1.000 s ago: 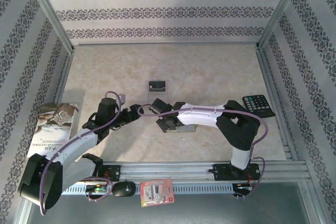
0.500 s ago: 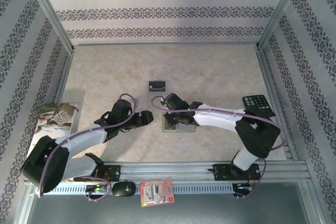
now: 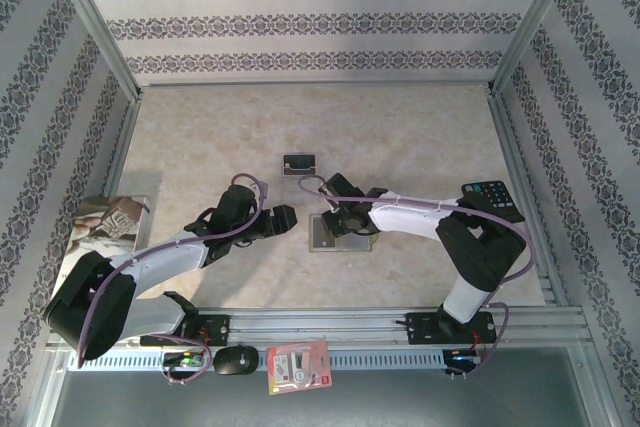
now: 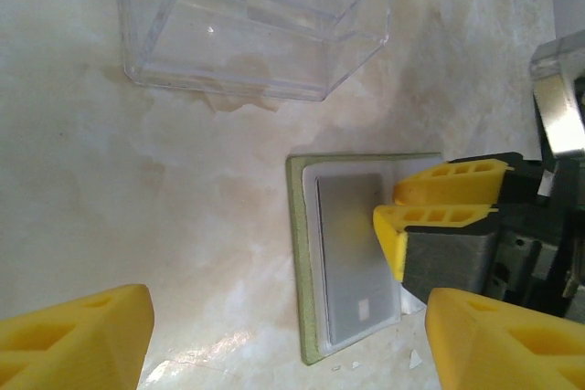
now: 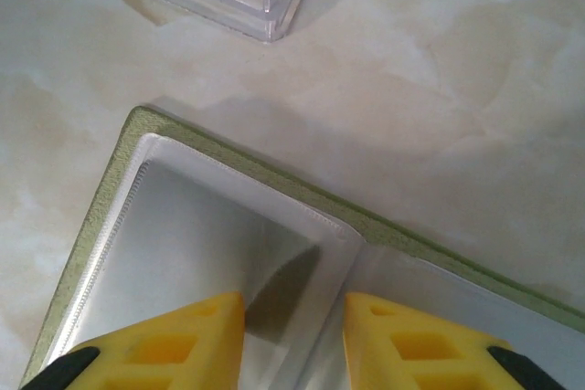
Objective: Take the credit cards out of the card holder
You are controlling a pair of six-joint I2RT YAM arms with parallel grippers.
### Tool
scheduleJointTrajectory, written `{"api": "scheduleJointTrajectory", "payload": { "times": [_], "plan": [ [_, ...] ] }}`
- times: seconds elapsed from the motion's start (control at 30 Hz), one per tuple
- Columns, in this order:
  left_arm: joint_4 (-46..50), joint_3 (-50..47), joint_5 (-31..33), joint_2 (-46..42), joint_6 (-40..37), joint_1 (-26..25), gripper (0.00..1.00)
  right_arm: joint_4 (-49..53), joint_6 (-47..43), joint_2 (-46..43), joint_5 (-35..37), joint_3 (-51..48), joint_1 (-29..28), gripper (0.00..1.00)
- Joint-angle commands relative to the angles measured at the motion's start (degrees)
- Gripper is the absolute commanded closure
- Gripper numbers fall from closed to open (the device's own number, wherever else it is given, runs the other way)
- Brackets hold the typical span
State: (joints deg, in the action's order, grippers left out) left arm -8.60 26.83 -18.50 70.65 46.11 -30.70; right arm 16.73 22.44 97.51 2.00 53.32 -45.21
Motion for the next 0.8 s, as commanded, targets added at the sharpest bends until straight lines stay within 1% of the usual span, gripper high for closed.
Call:
{"api": "scheduleJointTrajectory", "payload": {
  "times": [0.0, 0.03, 0.07, 0.17, 0.27, 0.4, 0.63, 0.7, 0.77],
  "plan": [
    [-0.2, 0.8, 0.3, -0.7, -1.2, -0.6, 0.22, 1.8, 0.5, 0.9, -1.0, 1.8, -0.2, 0.66],
    [-0.3, 0.8, 0.1, -0.6, -1.2, -0.5, 0.22, 1.8, 0.3, 1.0, -1.0, 1.7, -0.4, 0.66],
    [-0.4, 0.8, -0.2, -0.5, -1.1, -0.6, 0.22, 1.9, 0.2, 1.1, -1.1, 1.7, -0.5, 0.69],
    [-1.1, 1.0, -1.2, 0.3, -1.3, -0.6, 0.22, 1.7, 0.2, 1.4, -1.2, 1.5, -0.5, 0.82],
    [-1.4, 1.5, -1.7, 1.3, -1.5, -1.1, 0.24, 0.8, 0.2, 1.0, -1.4, 0.9, -0.3, 0.93],
    [-2.0, 2.3, -2.2, 2.6, -1.6, -1.8, 0.28, -2.2, 0.5, -1.1, -2.9, -0.9, 0.2, 1.00],
    [-6.2, 3.6, -3.5, 6.0, -0.8, -3.8, 0.39, -10.5, 3.0, -4.9, -11.0, -6.1, 3.4, 1.00],
    [-7.4, 4.4, -3.5, 6.8, -0.8, -4.5, 0.42, -11.1, 3.5, -5.6, -11.6, -7.0, 4.0, 1.00],
    [-9.1, 5.1, -3.7, 8.3, -0.8, -5.4, 0.48, -11.1, 3.8, -6.0, -11.5, -7.4, 4.1, 1.00]
  ]
}}
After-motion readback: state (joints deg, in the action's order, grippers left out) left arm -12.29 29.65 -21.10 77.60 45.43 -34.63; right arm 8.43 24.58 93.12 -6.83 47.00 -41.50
